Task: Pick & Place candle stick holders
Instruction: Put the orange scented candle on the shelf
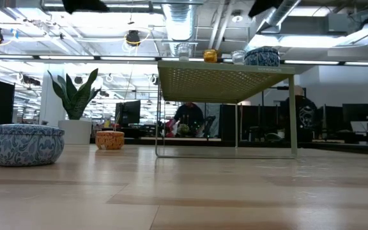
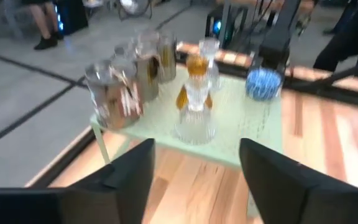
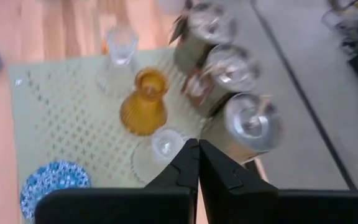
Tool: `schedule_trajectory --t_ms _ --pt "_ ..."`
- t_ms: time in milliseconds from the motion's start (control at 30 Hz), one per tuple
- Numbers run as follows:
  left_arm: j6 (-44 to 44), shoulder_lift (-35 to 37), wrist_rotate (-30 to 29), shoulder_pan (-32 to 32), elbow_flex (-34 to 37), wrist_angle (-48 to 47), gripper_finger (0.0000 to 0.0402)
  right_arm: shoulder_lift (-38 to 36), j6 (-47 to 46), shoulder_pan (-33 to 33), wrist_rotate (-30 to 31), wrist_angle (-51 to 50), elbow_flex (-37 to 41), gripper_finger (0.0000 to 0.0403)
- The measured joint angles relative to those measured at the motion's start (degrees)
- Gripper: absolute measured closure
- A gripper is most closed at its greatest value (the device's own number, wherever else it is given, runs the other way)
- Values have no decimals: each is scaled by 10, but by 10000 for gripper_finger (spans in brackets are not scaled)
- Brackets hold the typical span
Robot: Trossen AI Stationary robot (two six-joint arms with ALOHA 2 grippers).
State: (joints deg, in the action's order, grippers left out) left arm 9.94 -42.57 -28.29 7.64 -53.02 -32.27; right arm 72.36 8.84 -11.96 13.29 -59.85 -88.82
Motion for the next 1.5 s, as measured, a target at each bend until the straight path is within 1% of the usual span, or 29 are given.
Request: schedule_trajectory --t_ms 100,200,233,300,400,467,567,700,733,800,900,1000,1100,1200,1500 --pt "19 -28 0 -15 17 -3 131 -18 -11 4 18 0 -10 403" --pt "79 -51 2 -44 43 -4 105 -38 -23 4 28 -2 -11 403" --pt "100 -55 4 -57 55 -10 101 -43 -27 4 30 -5 -11 403" --pt "113 -56 16 -85 78 -1 97 -53 -29 4 33 -14 -11 403" --pt "97 -56 47 -118 125 4 97 -64 -29 4 33 -23 -11 403" --pt "83 -53 65 -136 156 25 95 -68 -29 4 33 -30 -11 403" --pt "51 -38 86 -156 213 108 92 -68 -29 4 33 -33 -11 403" --pt "-19 -26 136 -170 300 284 91 -66 -27 4 33 -47 -11 403" --pt "-33 -25 140 -173 319 320 92 -64 -26 3 33 -52 -11 403" --pt "-44 -36 143 -182 354 372 92 -63 -25 3 33 -65 -11 403" --pt "-46 -52 153 -198 389 421 92 -64 -25 3 33 -75 -11 403" --pt "-48 -77 166 -209 407 455 92 -64 -29 3 33 -80 -11 403" --pt "-65 -103 170 -217 408 481 92 -65 -29 3 33 -82 -11 403" --pt "-67 -135 197 -227 407 512 92 -65 -27 0 33 -85 -11 403" --pt "-67 -227 198 -252 407 548 92 -65 -28 -2 33 -89 -11 403"
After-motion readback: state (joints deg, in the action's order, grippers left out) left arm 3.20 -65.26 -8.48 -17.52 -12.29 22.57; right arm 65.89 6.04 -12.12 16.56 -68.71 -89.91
